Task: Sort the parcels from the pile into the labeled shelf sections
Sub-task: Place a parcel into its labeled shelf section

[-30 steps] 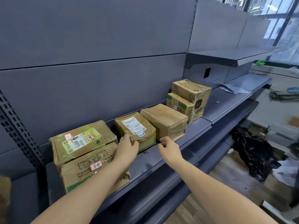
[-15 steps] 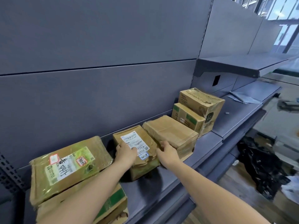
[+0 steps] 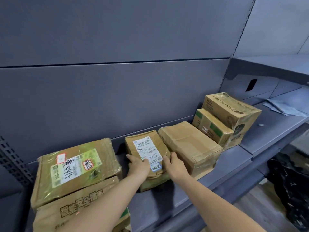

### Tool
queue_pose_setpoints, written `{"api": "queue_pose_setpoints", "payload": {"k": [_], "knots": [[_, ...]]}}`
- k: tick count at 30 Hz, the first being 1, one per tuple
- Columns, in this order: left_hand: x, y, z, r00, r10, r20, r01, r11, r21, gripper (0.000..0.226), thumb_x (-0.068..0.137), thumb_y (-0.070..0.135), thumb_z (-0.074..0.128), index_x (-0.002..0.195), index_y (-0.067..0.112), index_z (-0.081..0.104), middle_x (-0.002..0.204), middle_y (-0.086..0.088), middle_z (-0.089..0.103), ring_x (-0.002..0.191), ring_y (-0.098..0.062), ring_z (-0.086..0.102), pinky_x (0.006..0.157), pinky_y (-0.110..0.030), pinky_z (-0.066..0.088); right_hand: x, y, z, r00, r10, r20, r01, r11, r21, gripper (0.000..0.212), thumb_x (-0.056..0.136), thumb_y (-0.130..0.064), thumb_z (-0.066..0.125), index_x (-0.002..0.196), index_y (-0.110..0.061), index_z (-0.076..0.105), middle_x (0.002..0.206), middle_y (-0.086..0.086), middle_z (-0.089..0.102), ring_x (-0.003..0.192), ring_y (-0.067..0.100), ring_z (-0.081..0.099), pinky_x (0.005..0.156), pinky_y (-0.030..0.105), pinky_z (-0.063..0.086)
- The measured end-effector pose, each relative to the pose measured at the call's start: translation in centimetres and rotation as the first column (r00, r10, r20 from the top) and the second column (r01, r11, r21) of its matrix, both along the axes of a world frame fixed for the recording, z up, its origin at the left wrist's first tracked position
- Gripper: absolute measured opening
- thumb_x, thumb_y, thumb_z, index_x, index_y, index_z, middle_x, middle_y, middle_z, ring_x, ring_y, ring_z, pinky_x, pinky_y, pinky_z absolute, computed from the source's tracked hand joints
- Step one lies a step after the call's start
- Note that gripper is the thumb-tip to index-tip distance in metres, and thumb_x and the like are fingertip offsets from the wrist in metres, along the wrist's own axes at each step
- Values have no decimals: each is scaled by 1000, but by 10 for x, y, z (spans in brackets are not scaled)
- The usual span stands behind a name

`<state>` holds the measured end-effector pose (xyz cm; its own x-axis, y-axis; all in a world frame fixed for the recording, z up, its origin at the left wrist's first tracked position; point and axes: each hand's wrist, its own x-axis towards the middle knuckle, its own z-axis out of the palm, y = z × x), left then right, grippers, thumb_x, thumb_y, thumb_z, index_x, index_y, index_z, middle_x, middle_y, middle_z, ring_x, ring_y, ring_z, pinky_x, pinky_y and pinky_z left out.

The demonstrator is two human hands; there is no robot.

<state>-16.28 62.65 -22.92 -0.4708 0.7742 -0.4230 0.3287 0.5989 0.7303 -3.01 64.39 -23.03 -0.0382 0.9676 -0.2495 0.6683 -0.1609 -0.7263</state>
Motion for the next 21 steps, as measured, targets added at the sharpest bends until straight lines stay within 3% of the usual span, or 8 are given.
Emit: {"api": "queue_pose_setpoints", "payload": {"k": [5,10,15,21], "knots": [[-1,5,-4,999,9,-44,-9,1000,-9,49,99,29,43,134,0,24,135,-19,50,117,-38,52,83,-33,37,5,4,1,995,91,32,-91,996,8,27,102,-38,36,100,-10,37,114,20,61,106,38,56,87,40,42],[2,-3,-5,989,-36,-144,37,999,5,35,103,28,36,123,2,28,129,-22,54,114,-38,53,77,-33,32,7,4,-1,991,132,31,-132,991,4,27,103,-37,37,100,-10,35,116,23,61,108,41,56,88,41,42],[5,-9,-11,969,-56,-242,59,998,4,33,103,31,34,120,4,27,129,-23,55,113,-40,55,85,-38,40,15,2,-4,986,168,11,-168,986,14,27,102,-37,38,99,-11,35,114,22,62,105,40,57,85,40,43],[9,-16,-13,950,-68,-306,77,997,14,32,103,35,32,116,6,28,123,-21,58,106,-38,59,78,-37,41,24,3,-4,970,243,-8,-243,970,8,25,103,-35,38,102,-11,34,116,23,61,106,39,58,84,38,43]]}}
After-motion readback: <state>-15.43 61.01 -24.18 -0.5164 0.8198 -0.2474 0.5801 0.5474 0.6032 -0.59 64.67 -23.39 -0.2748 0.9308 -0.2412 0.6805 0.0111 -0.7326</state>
